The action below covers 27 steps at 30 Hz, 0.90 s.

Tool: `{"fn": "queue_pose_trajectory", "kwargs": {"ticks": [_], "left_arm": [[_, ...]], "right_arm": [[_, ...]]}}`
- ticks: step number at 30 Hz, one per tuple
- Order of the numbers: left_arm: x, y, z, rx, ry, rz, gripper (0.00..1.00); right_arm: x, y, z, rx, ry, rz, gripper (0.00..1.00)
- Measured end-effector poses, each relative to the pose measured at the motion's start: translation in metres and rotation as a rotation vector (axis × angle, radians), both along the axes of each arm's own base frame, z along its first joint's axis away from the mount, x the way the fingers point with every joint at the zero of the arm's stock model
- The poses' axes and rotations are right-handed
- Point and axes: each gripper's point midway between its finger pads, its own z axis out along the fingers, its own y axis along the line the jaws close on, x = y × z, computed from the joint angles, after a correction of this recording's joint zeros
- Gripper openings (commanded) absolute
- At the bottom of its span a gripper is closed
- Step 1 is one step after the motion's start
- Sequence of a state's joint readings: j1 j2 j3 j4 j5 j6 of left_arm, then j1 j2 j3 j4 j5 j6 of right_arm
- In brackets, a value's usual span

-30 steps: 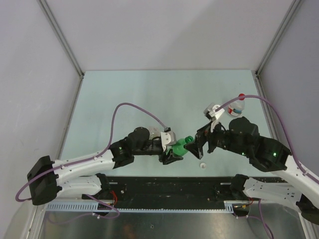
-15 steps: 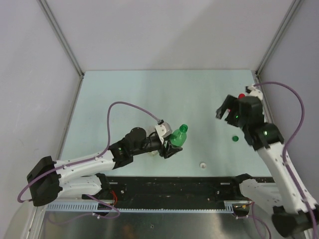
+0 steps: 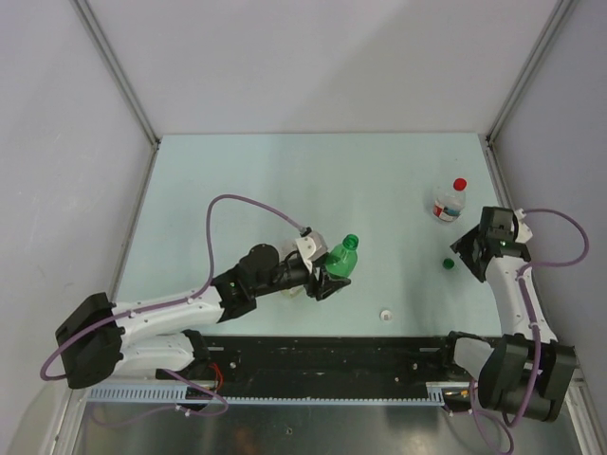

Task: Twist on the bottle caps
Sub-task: Pick up the bottle cap from the center of the board.

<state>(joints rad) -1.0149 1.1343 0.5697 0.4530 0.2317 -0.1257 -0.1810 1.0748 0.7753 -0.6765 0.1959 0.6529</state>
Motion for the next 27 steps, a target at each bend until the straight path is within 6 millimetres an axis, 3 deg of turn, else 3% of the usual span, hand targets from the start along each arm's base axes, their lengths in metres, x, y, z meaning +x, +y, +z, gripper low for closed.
{"fn": "queue_pose_trajectory", "kwargs": {"ticks": [5, 12, 16, 20, 24, 27], "left_arm": [[0.006, -0.001, 0.000, -0.012, -0.011, 0.027, 0.00], [0.012, 0.004, -0.007, -0.011, -0.009, 0.074, 0.00], [0.015, 0.005, -0.005, -0.023, -0.018, 0.092, 0.01], [0.023, 0.002, -0.008, -0.028, -0.029, 0.118, 0.12], [0.029, -0.003, -0.023, -0.001, -0.022, 0.128, 0.18], [0.032, -0.008, -0.036, 0.017, -0.020, 0.128, 0.20]], "right_arm": [[-0.007, -0.010, -0.032, 0.042, 0.040, -0.052, 0.46], [0.006, -0.006, -0.062, 0.096, 0.081, 0.005, 0.39], [0.008, -0.001, -0.071, 0.115, 0.080, 0.044, 0.34], [0.013, 0.000, -0.077, 0.121, 0.080, 0.071, 0.29], [0.015, 0.001, -0.085, 0.127, 0.085, 0.086, 0.10], [0.021, 0.003, -0.086, 0.136, 0.067, 0.104, 0.02]]}}
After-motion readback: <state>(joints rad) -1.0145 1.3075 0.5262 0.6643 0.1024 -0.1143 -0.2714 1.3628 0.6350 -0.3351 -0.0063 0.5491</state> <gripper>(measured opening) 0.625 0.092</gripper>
